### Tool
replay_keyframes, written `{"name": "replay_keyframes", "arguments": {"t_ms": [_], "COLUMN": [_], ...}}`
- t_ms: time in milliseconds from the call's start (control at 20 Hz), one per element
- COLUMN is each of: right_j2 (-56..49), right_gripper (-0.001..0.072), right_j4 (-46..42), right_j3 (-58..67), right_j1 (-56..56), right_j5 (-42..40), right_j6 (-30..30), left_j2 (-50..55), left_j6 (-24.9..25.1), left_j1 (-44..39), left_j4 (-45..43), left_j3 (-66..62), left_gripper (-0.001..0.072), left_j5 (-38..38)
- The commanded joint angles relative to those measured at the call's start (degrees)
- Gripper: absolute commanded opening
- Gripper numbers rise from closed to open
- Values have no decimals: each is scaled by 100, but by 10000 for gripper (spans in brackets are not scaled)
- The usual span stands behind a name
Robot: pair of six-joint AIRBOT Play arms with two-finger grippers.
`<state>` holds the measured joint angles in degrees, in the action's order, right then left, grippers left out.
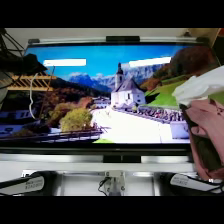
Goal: Fold the shirts.
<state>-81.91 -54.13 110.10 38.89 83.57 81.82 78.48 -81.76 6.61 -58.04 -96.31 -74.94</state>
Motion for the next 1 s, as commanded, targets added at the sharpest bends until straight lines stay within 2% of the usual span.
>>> {"name": "replay_keyframes", "arguments": {"t_ms": [0,350,700,950], "right_j2": [2,186,184,203], "right_gripper": [43,43,42,43], "right_j4": [-339,-144,249,94], "right_j3": [702,763,761,763], "right_j1": [101,98,57,59], "right_j5": [-109,-866,-2166,-2118], "right_j6": [0,-160,-260,-389], "left_j2": [4,4,4,22], "left_j6": [33,33,28,31], "left_j1": [-35,-35,-35,-35], "left_j4": [-4,-4,-2,-4], "left_j3": [0,0,0,0], "left_gripper": [27,27,27,27], "left_j5": [7,7,7,11]}}
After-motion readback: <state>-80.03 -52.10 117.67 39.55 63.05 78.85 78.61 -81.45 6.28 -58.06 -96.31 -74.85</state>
